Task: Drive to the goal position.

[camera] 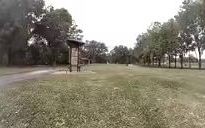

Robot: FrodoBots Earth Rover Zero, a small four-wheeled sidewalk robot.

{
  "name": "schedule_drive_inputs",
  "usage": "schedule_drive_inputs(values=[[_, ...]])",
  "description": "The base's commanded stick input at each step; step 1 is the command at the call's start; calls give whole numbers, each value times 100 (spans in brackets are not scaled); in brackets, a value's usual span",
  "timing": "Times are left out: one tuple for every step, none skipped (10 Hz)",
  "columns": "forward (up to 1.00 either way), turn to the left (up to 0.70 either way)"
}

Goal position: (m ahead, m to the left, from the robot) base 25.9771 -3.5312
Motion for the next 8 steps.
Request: schedule_drive_inputs(values=[[70, 0], [70, 0], [70, 0], [70, 0], [70, 0], [70, 0], [70, 0], [70, 0]])
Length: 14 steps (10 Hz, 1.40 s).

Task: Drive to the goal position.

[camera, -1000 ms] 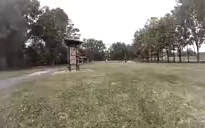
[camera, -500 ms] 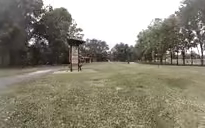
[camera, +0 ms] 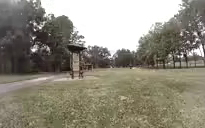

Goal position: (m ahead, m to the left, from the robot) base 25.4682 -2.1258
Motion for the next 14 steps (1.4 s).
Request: schedule_drive_inputs(values=[[70, 0], [70, 0], [70, 0], [70, 0], [70, 0], [70, 0], [70, 0], [70, -14], [70, -5], [70, 0], [70, 0], [70, 0], [70, 0], [70, 0]])
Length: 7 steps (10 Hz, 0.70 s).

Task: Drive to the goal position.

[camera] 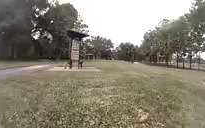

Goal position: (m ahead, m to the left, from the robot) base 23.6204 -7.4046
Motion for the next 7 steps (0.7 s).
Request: schedule_drive_inputs(values=[[70, 0], [70, 0], [70, 0], [70, 0], [70, 0], [70, 0], [70, 0]])
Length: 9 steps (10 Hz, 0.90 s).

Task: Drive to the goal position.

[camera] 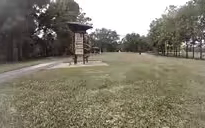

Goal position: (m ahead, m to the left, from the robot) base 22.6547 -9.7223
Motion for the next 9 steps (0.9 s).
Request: schedule_drive_inputs(values=[[70, 0], [70, 0], [70, 0], [70, 0], [70, 0], [70, 0], [70, 0], [70, 0], [70, 0]])
